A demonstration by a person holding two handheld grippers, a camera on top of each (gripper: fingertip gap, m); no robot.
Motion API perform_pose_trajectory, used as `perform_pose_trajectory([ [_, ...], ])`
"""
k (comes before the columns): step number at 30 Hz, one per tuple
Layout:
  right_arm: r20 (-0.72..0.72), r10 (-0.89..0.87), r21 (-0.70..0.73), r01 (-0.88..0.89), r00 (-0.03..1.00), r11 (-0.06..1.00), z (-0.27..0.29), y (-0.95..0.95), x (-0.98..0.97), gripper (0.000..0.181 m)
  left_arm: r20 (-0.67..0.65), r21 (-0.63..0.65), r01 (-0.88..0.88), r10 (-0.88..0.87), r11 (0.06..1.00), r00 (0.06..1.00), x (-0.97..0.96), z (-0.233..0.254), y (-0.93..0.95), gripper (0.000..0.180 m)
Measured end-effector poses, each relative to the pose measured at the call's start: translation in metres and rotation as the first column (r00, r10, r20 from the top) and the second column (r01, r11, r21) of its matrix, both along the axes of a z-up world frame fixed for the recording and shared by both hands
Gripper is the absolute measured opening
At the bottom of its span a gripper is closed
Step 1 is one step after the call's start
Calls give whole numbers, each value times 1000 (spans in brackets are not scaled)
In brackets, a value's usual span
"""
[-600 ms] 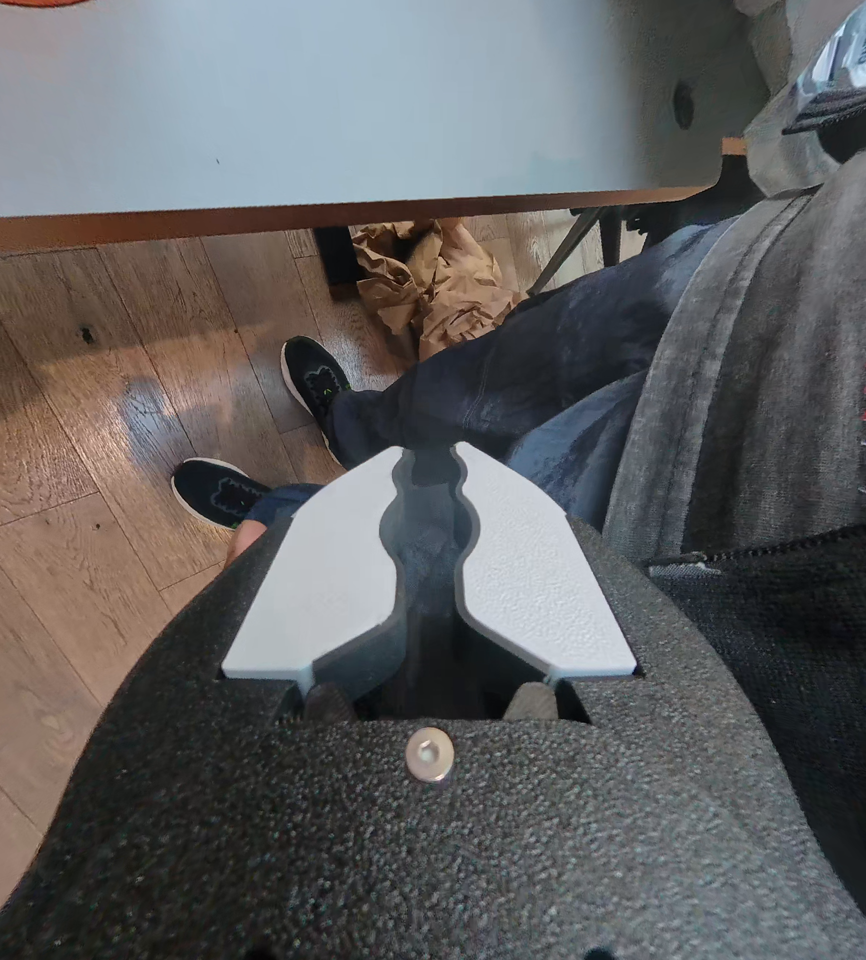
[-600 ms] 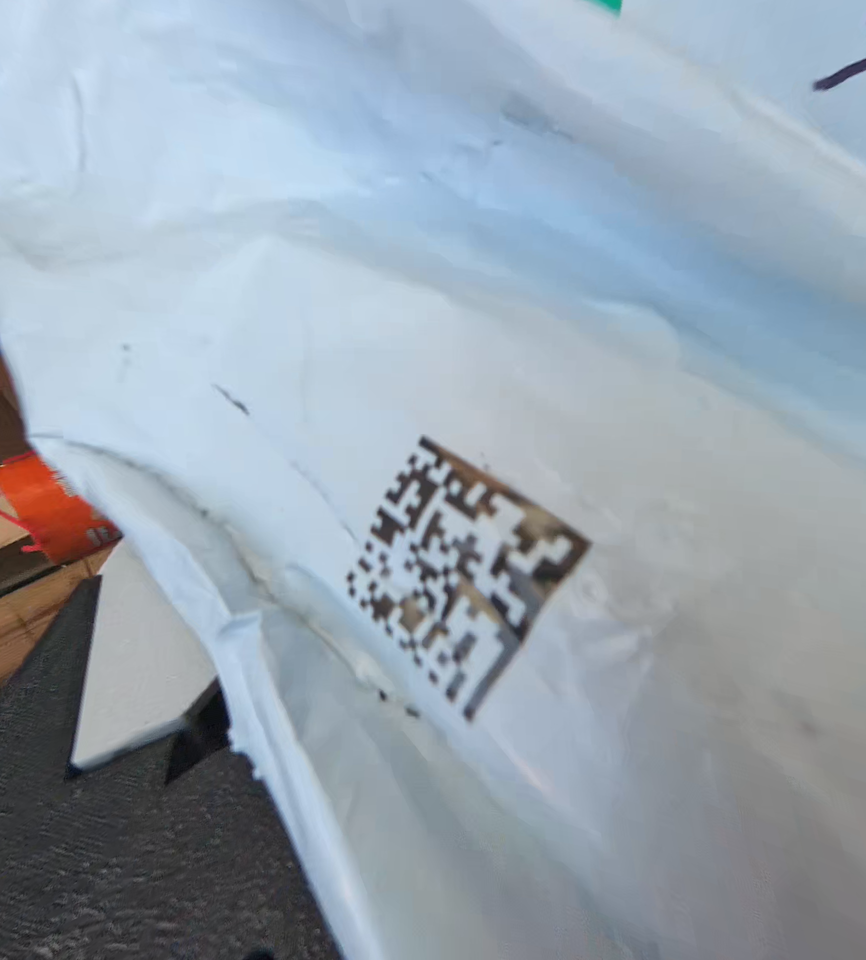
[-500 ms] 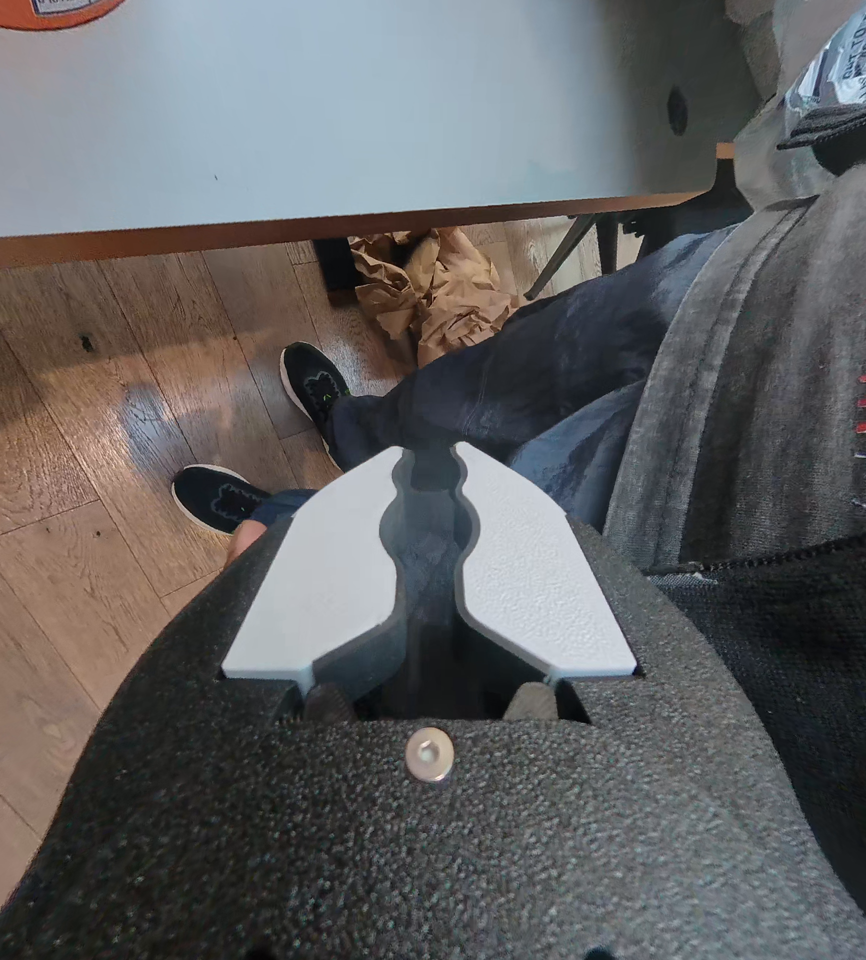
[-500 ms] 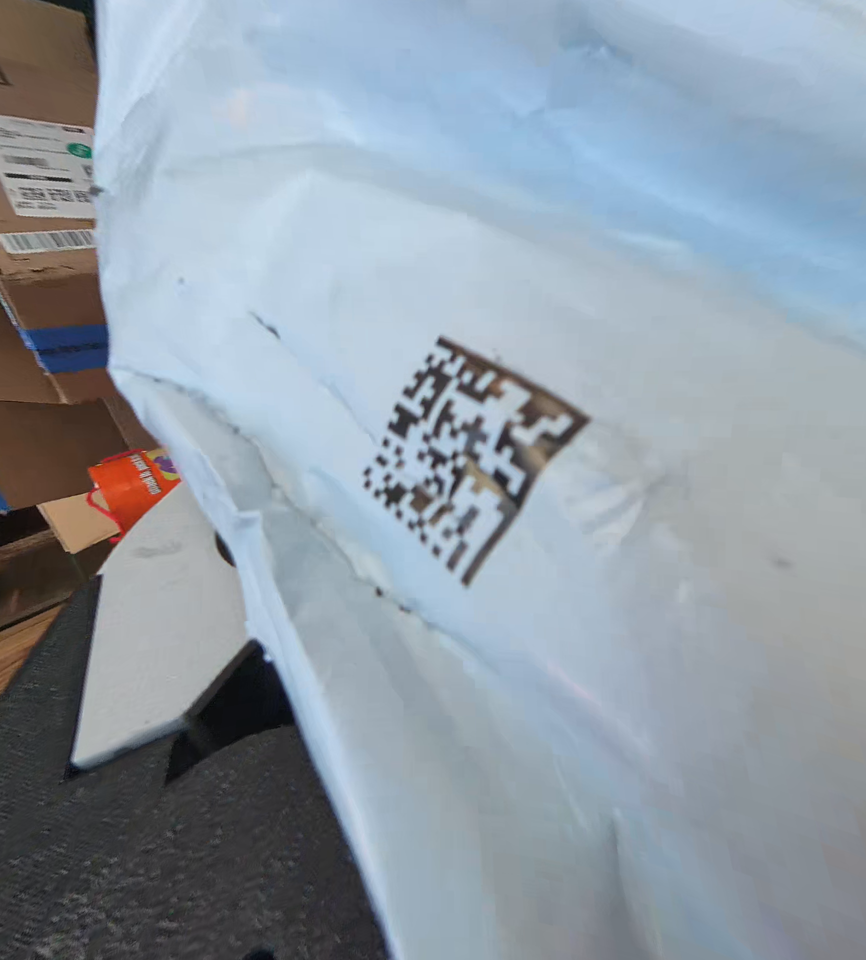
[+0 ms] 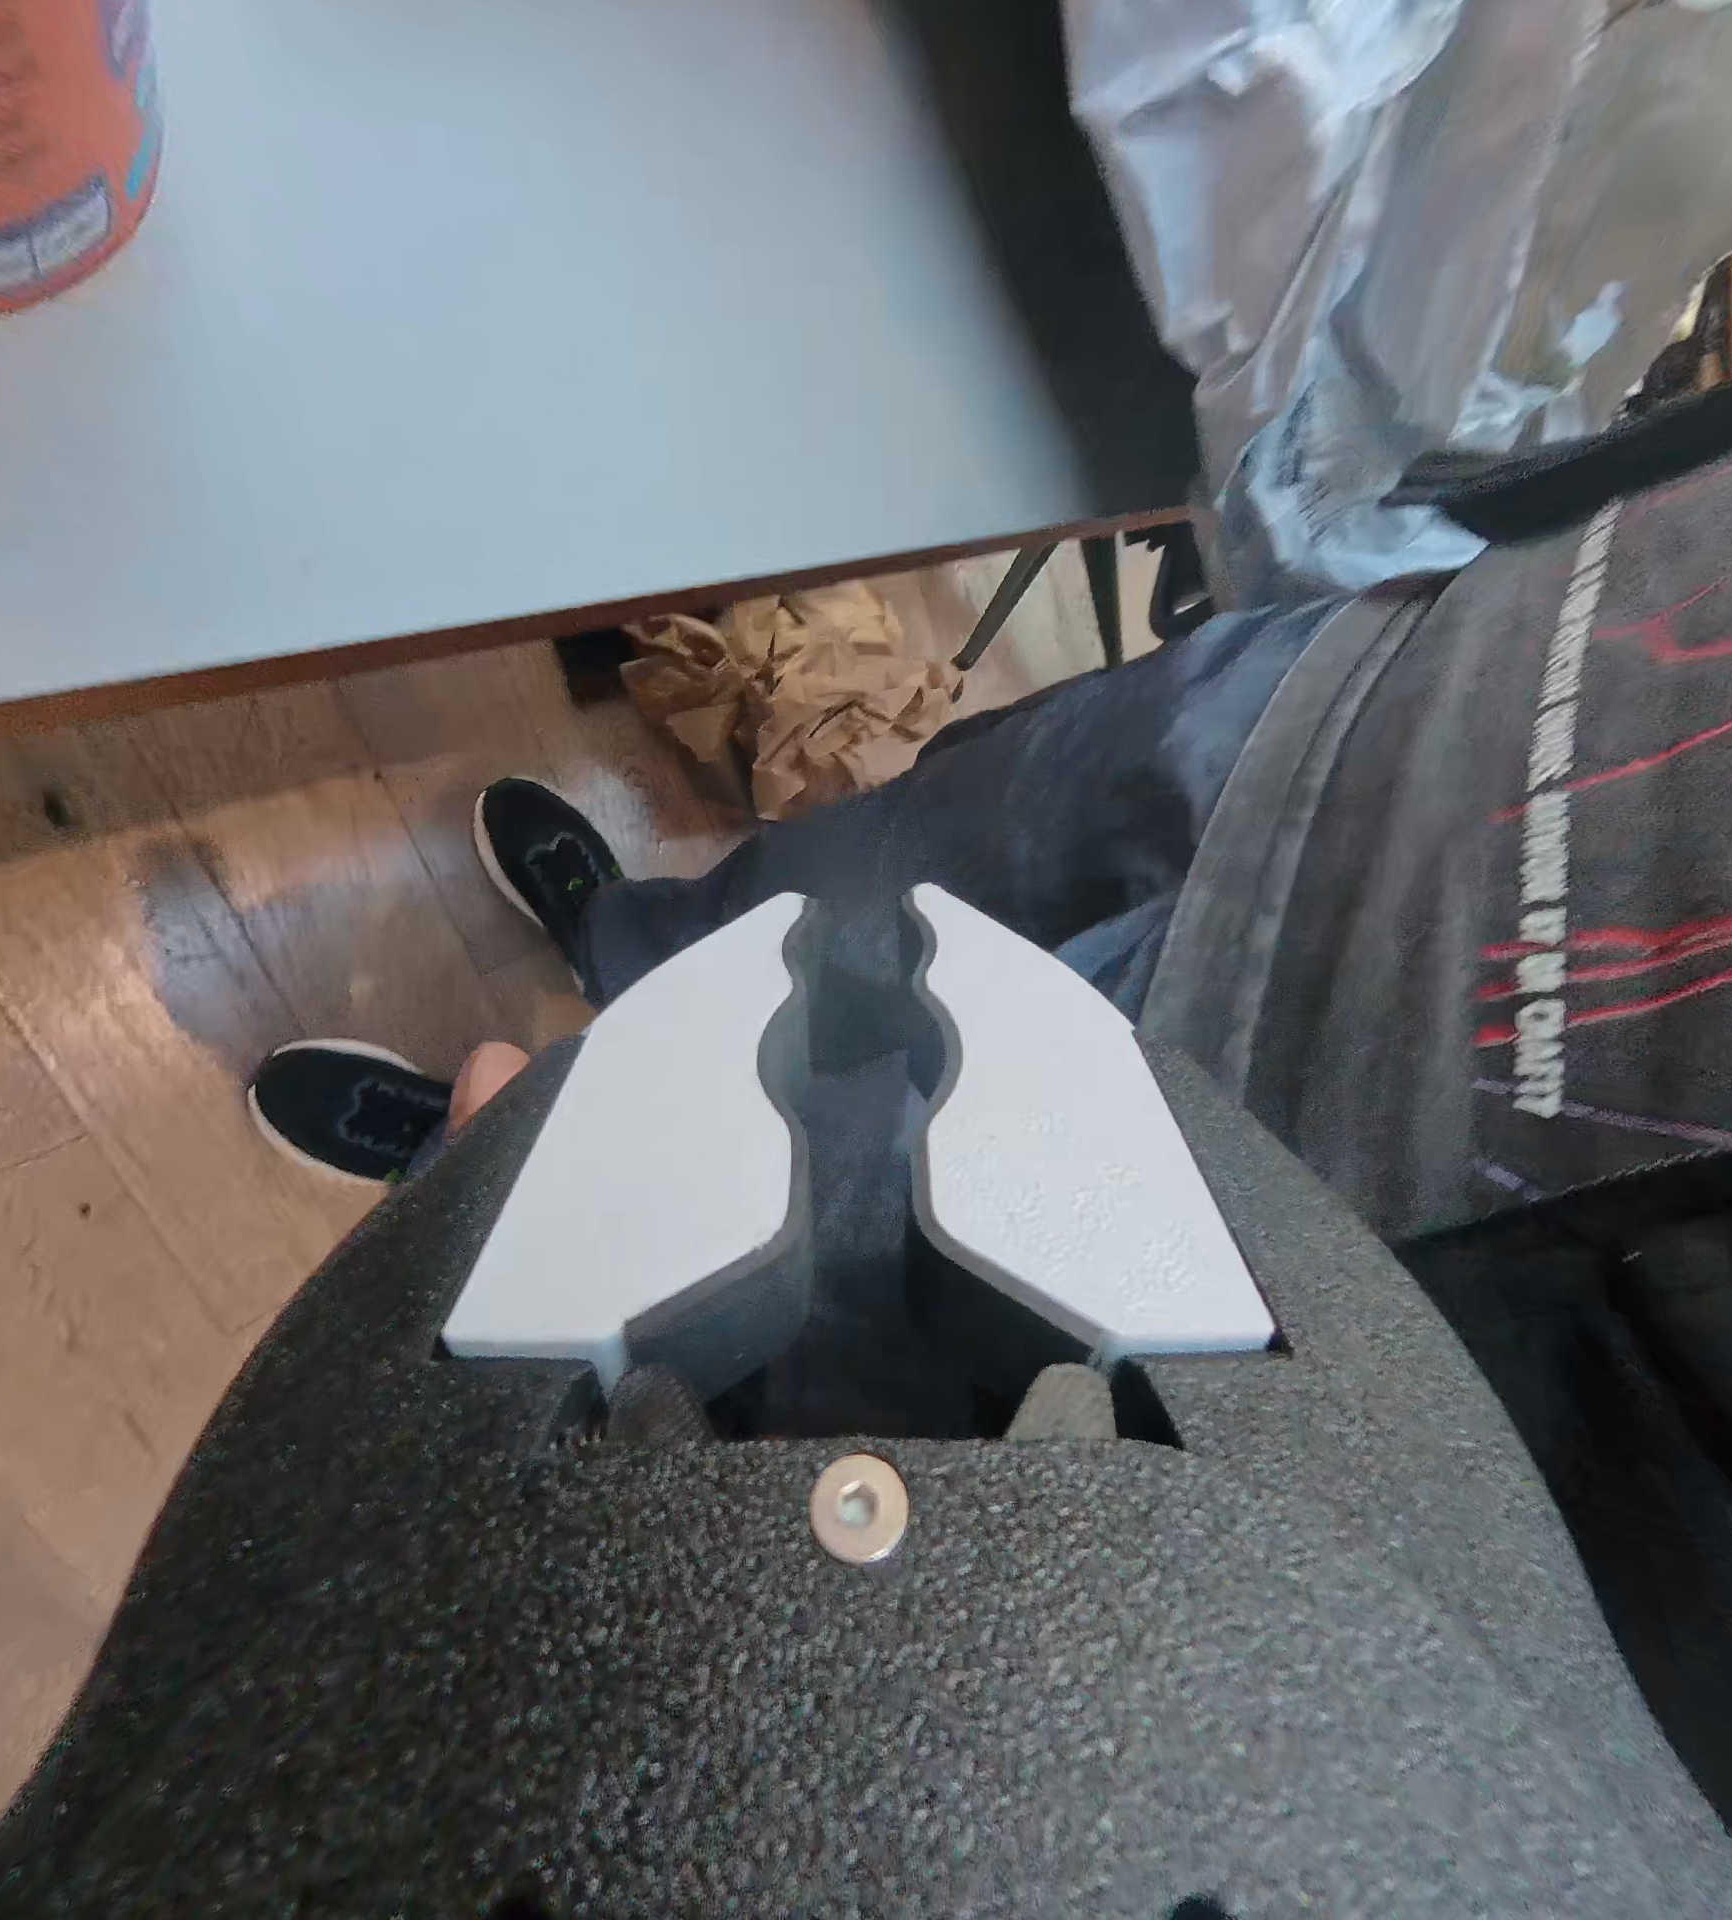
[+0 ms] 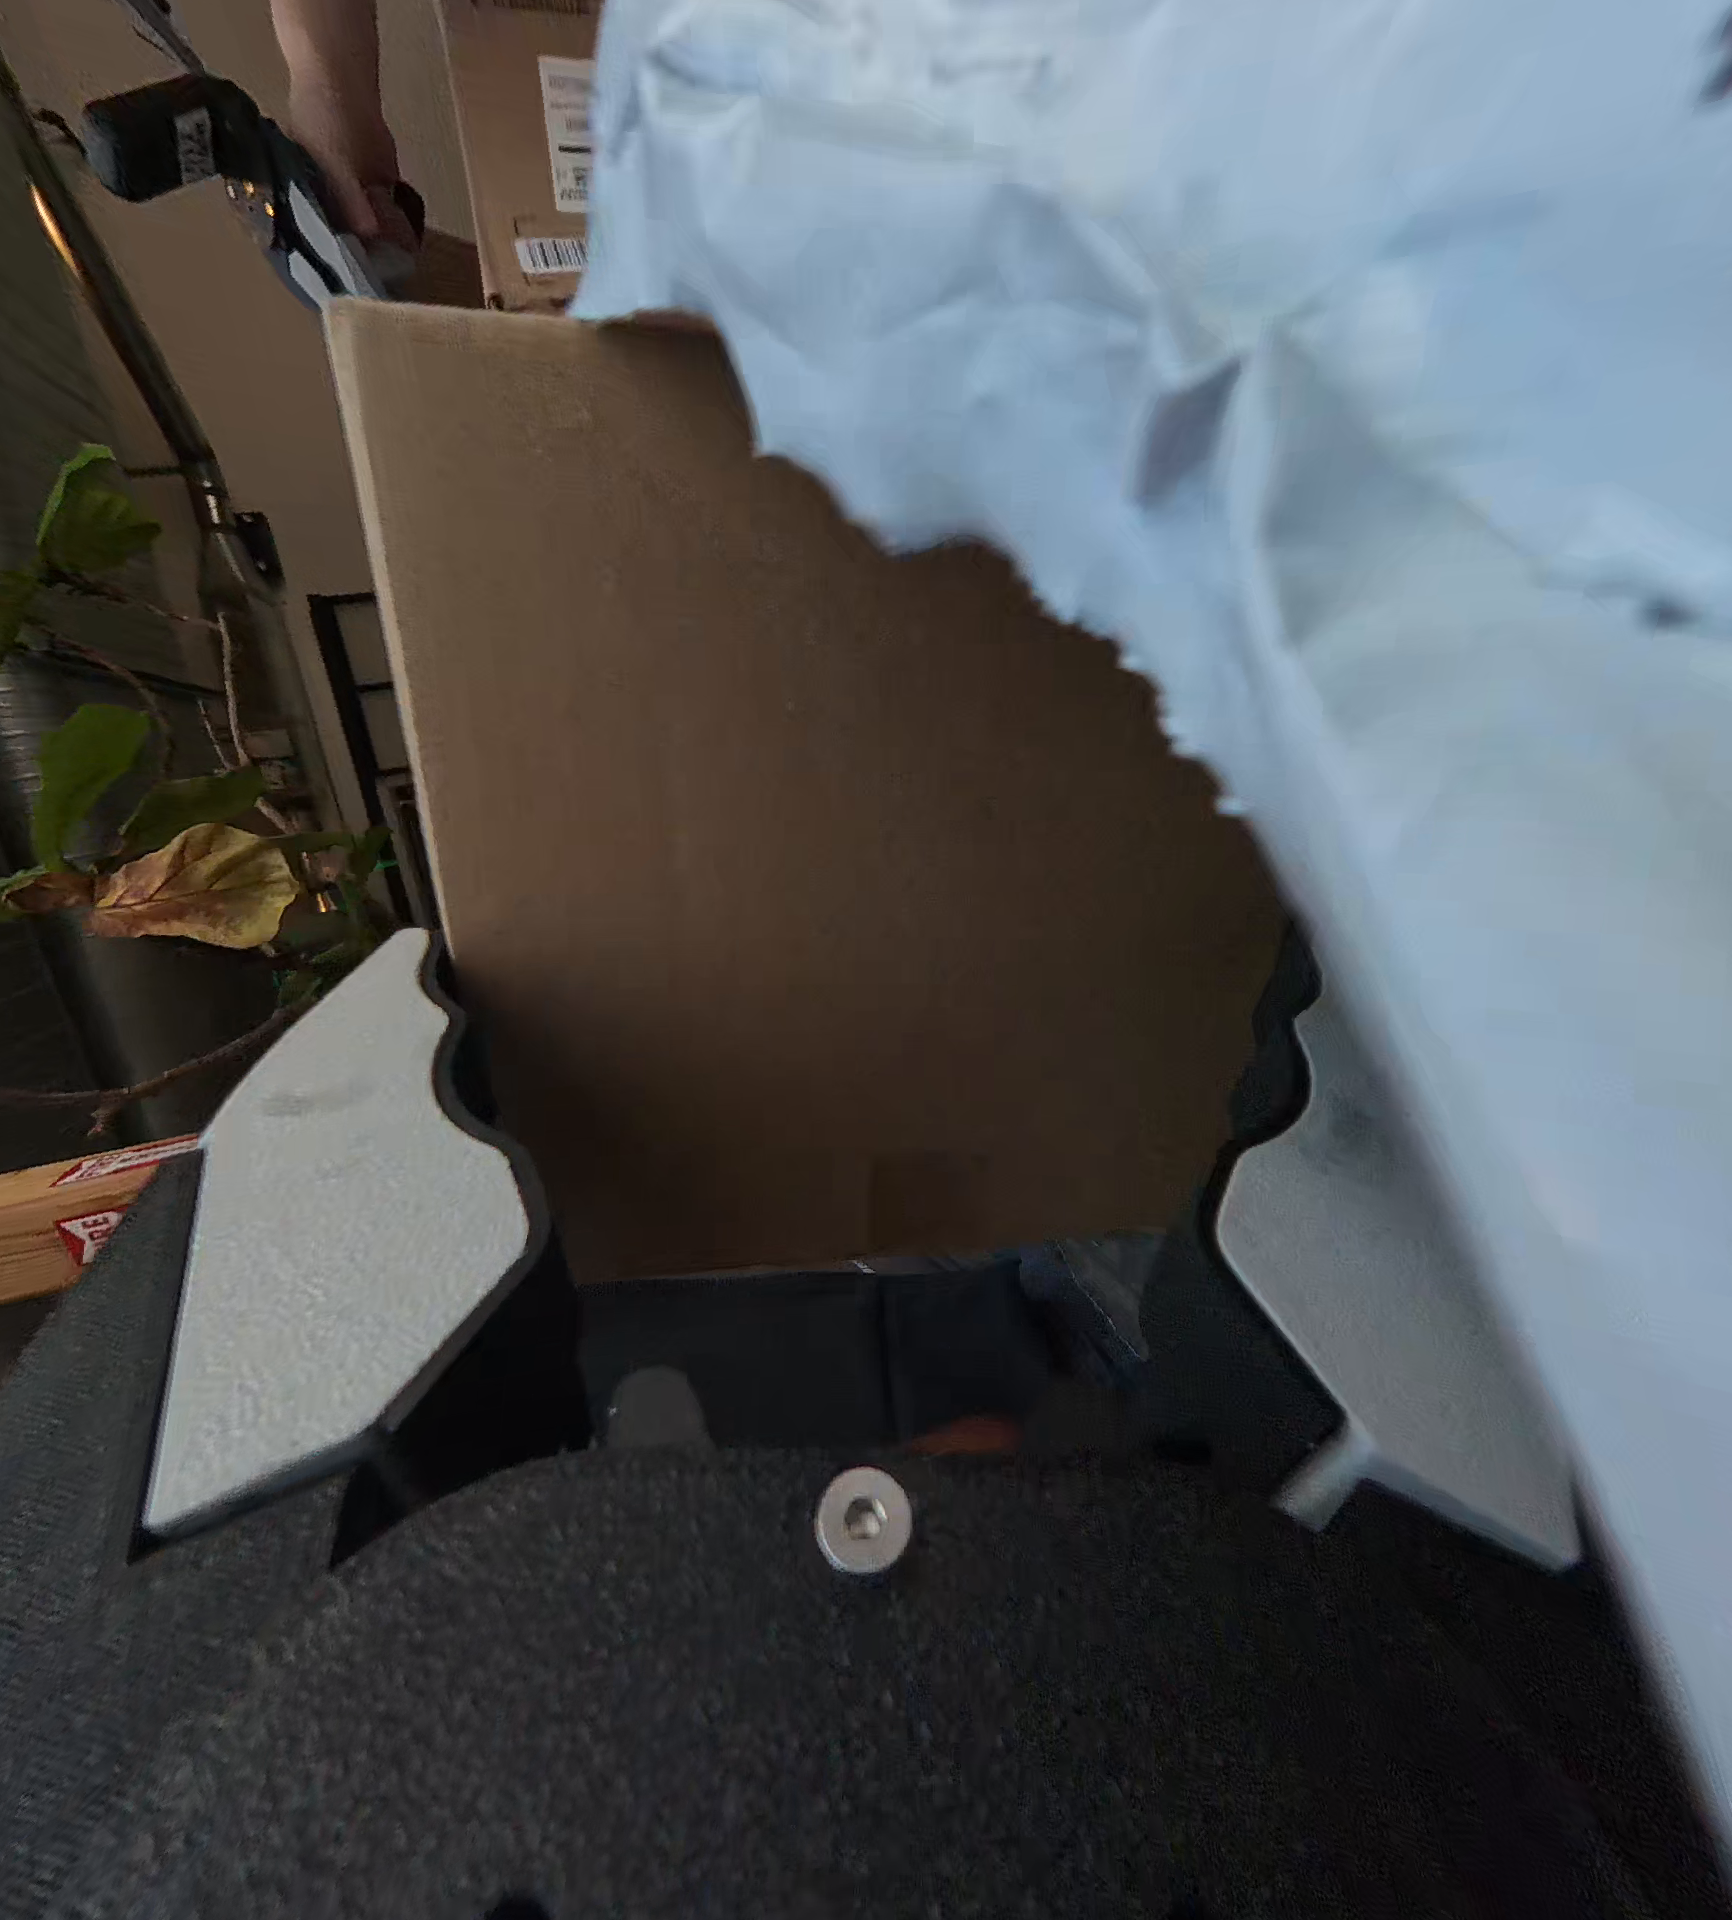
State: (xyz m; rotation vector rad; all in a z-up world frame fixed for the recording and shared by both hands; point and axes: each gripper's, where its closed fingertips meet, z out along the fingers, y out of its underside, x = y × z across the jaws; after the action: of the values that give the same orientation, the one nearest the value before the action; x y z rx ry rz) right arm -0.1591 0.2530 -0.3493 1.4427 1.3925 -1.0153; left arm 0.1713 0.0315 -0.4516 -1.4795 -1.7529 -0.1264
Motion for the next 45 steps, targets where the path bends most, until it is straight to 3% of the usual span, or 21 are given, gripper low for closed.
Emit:
perform_pose_trajectory([
  [1,-7,22,-6,-22,1000,1000,0,-8,7,141,-27,22,-4,4,1000,1000,-11,9,2,16],
  [5,-66,43,14,-42,997,999,-3,-36,16,141,-155,73,33,-21,997,988,-64,49,15,21],
  [11,-130,73,207,-45,989,977,-31,-66,17,140,-231,82,128,-106,988,967,-149,91,55,43],
  [15,-140,97,297,-52,985,953,-52,-75,25,140,-159,75,182,-168,980,973,-197,87,86,64],
  [24,-104,87,345,-46,991,938,-66,-83,40,141,-18,-21,168,-169,986,986,-246,66,112,93],
  [27,-86,104,333,-70,991,940,-67,-81,41,141,-11,-49,172,-173,984,985,-249,62,120,98],
  [36,-30,238,180,-229,971,956,-68,-69,53,140,-1,38,201,-201,979,980,-238,56,131,91],
  [45,-71,188,47,-185,980,982,-58,-59,51,112,1,143,145,-146,979,989,-240,68,111,93],
])
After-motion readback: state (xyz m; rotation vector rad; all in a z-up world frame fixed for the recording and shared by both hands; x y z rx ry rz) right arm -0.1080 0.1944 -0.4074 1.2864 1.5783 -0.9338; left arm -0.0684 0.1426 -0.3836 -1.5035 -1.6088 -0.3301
